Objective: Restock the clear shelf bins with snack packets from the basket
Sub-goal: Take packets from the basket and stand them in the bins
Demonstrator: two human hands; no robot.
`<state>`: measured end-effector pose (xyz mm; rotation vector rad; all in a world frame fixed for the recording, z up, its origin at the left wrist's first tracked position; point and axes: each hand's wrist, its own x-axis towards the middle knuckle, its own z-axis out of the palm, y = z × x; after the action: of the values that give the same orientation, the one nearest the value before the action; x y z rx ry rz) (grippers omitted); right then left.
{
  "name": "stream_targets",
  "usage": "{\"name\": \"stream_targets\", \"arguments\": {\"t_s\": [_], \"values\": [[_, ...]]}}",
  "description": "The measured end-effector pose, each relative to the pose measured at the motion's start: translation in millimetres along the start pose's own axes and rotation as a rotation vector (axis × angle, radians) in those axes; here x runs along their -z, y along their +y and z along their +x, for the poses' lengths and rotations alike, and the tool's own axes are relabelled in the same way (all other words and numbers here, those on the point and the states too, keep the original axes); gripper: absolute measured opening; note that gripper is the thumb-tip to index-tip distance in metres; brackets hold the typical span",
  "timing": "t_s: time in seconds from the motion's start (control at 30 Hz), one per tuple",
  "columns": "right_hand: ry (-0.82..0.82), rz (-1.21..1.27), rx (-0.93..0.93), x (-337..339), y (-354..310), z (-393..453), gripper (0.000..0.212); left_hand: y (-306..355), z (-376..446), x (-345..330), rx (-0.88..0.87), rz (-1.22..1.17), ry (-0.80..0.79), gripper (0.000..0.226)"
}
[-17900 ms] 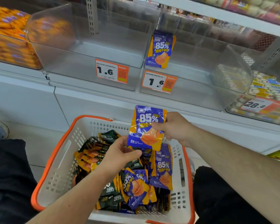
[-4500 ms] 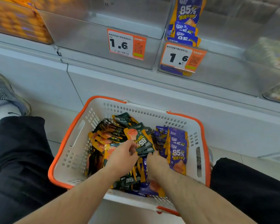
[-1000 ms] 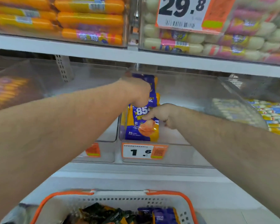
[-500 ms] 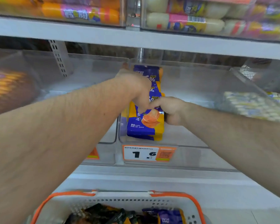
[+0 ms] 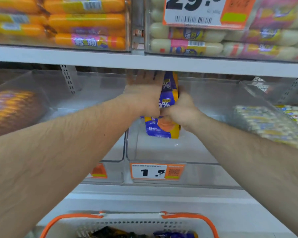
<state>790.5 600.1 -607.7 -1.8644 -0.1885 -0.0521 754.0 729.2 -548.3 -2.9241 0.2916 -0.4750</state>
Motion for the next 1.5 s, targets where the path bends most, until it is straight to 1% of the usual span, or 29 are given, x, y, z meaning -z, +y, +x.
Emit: {"name": "stream_targets", "arguments": {"t_s": [0.07, 0.1, 0.2, 0.3, 0.43, 0.57, 0.63, 0.7, 0.77, 0.8, 0.87, 0.97, 1.03, 1.07, 1.13, 1.17, 1.23, 1.3, 1.33, 1.37, 1.4, 1.43, 1.5], "values": [[0.111, 0.021, 0.126, 1.3, -4.8, 3.9, 0.074, 0.3, -1.2, 0.6, 0.014, 0.013, 0.136, 0.108], [0.132, 0.054, 0.172, 0.6, -7.2, 4.5, 0.077, -0.1, -1.4, 1.6, 0.022, 0.012, 0.175, 0.103], [0.101, 0.077, 0.243, -5.8, -5.8, 4.7, 0.073, -1.0, -1.9, 3.1, 0.047, -0.006, 0.208, 0.093], [0.056, 0.001, 0.202, -10.8, 1.9, 1.0, 0.075, 0.1, -1.9, 0.0, 0.012, 0.026, 0.171, 0.092], [-0.037, 0.034, 0.128, -11.8, 12.0, -3.2, 0.085, -2.5, 1.5, -7.9, -0.049, 0.066, 0.178, 0.099], [-0.084, 0.05, 0.096, -9.6, 12.6, -9.1, 0.088, -1.6, 2.9, -10.0, -0.126, 0.023, 0.147, 0.088], [-0.104, 0.027, 0.069, -8.4, 12.9, -9.9, 0.091, -1.6, 1.8, -8.5, -0.147, 0.003, 0.142, 0.078], [-0.127, 0.005, 0.012, -6.7, 13.0, -12.2, 0.095, -1.8, 0.3, -6.2, -0.156, -0.013, 0.075, 0.066], [-0.132, 0.018, -0.042, -4.1, 14.4, -14.2, 0.093, -0.2, -0.3, -5.8, -0.17, 0.034, -0.045, 0.063], [-0.126, 0.041, -0.079, -3.0, 14.5, -15.5, 0.092, 1.2, -0.3, -5.7, -0.181, 0.065, -0.093, 0.065], [-0.126, 0.074, -0.133, -2.2, 12.8, -18.5, 0.091, 2.2, -0.3, -4.8, -0.187, 0.102, -0.14, 0.075], [-0.165, 0.062, -0.139, -2.4, 10.0, -21.3, 0.084, 0.8, -0.5, -2.3, -0.168, 0.063, -0.184, 0.09], [-0.191, 0.04, -0.113, -2.1, 8.2, -22.3, 0.083, 0.9, 0.9, -2.8, -0.163, 0.051, -0.238, 0.097], [-0.195, 0.04, -0.098, -2.0, 7.9, -22.2, 0.087, 1.3, 2.1, -2.9, -0.158, 0.052, -0.263, 0.1], [-0.195, 0.057, -0.084, -1.3, 7.1, -22.1, 0.101, 1.3, 4.8, -1.5, -0.134, 0.021, -0.293, 0.099], [-0.2, 0.061, -0.082, -1.2, 6.5, -21.9, 0.108, 1.0, 5.5, -0.3, -0.124, 0.005, -0.301, 0.096], [-0.222, 0.042, -0.105, -0.1, 5.3, -21.4, 0.113, 0.7, 6.2, 2.0, -0.119, 0.007, -0.309, 0.085], [-0.246, 0.028, -0.155, 1.8, 3.6, -20.8, 0.107, 1.4, 6.3, 1.8, -0.126, 0.034, -0.314, 0.071], [-0.261, 0.051, -0.183, 3.6, 2.9, -19.8, 0.097, 1.9, 6.1, 1.2, -0.129, 0.045, -0.315, 0.067], [-0.265, 0.094, -0.209, 5.7, 1.8, -19.5, 0.081, 2.3, 5.9, 0.4, -0.13, 0.049, -0.316, 0.065], [-0.244, 0.137, -0.232, 8.4, 0.5, -19.1, 0.064, 1.9, 6.0, 0.2, -0.129, 0.046, -0.313, 0.065], [-0.205, 0.162, -0.253, 12.1, -0.1, -18.5, 0.053, 1.4, 6.2, -0.3, -0.13, 0.044, -0.311, 0.064], [-0.124, 0.125, -0.268, 19.4, 3.1, -15.5, 0.043, 0.2, 6.5, -1.8, -0.133, 0.037, -0.314, 0.065]]}}
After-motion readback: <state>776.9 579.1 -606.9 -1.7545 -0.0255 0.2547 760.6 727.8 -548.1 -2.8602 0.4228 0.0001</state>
